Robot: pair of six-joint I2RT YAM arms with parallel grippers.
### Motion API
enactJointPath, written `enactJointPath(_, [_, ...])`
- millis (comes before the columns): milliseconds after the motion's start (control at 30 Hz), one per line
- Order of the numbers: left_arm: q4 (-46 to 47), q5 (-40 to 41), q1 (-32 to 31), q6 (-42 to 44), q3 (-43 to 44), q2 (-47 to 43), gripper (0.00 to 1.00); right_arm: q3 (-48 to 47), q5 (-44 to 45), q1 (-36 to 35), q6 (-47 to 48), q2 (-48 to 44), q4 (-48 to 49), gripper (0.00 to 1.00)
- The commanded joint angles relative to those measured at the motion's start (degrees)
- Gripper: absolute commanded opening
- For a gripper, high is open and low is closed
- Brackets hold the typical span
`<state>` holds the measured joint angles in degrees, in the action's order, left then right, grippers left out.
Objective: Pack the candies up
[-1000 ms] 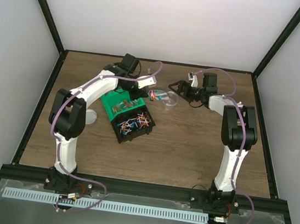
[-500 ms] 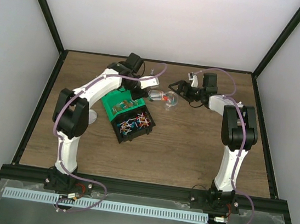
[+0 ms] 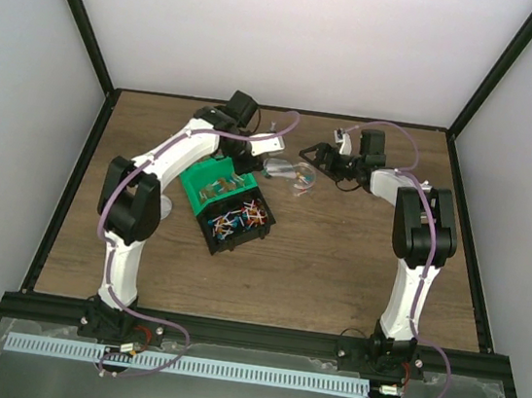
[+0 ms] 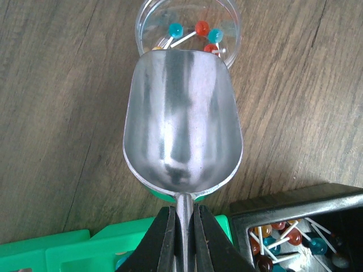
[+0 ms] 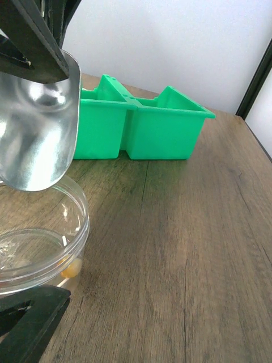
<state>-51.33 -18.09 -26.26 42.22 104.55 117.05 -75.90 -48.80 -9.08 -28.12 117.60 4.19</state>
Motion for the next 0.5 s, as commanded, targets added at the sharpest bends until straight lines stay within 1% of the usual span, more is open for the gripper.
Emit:
enactJointPath(0, [-2.33, 1.29, -0.60, 0.74, 2.80, 0.99, 0.04, 0.13, 0.28, 0.46, 0.11, -0.94, 0.45, 1.00])
enactJointPath(200, [-4.96, 2.17, -1.74, 0.71, 5.99, 1.94, 0.04, 0.31, 0.30, 0.57, 0.16, -1.38, 0.63, 1.00])
enactJointPath(467, [-5.84, 3.14, -1.80, 1.18, 6.50, 1.57, 0.04, 0.57, 0.62, 0.56, 0.66, -2.50, 0.73, 1.00])
